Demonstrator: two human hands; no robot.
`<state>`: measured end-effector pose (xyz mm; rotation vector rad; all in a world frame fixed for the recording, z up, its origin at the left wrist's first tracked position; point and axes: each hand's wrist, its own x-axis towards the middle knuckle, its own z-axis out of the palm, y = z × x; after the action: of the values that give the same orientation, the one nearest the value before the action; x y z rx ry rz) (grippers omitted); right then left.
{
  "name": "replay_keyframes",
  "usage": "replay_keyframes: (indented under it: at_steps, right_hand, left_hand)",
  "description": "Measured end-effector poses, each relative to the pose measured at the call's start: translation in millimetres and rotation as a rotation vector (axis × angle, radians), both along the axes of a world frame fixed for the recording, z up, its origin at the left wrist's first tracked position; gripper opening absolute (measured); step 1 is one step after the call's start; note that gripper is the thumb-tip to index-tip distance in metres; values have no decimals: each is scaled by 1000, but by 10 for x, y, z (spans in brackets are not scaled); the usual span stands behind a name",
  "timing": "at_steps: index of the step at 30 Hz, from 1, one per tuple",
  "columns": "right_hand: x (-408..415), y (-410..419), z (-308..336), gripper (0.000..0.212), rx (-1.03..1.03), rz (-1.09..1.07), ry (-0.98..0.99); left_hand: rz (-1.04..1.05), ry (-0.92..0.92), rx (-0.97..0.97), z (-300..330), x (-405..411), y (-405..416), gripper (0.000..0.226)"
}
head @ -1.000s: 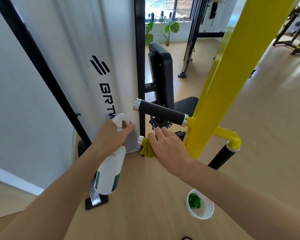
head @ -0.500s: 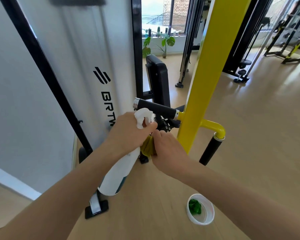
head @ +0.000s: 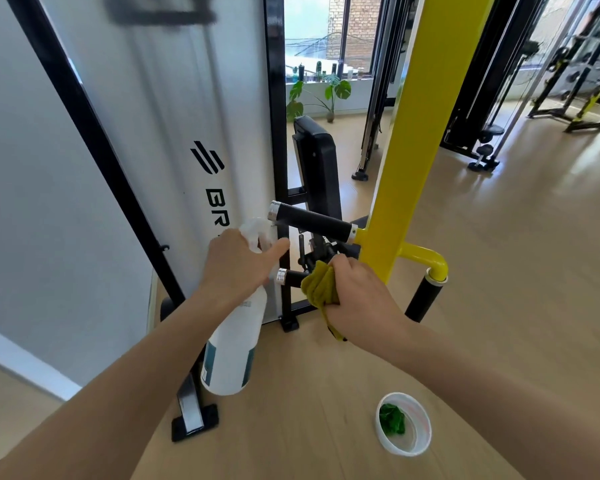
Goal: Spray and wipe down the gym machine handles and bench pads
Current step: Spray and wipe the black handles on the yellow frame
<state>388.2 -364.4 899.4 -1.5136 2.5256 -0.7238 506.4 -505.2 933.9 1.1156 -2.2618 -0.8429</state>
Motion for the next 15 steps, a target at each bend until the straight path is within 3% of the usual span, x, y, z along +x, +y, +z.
replay_keyframes:
  at_steps: [7, 9, 13, 15]
  right_hand:
    - [66, -88, 378, 25, -170, 15, 46]
    - [69, -177, 545, 29, -195, -2, 227]
    - [-28, -432, 854, 44, -137, -29, 772]
    - [-101, -567, 934, 49, 56, -25, 789]
  left_hand:
    - [33, 127, 47, 41, 122, -196, 35]
    - [45, 204, 136, 74, 119, -247, 34]
    - [49, 258, 220, 152, 26, -342, 25]
    - [51, 256, 248, 185, -36, -380, 23]
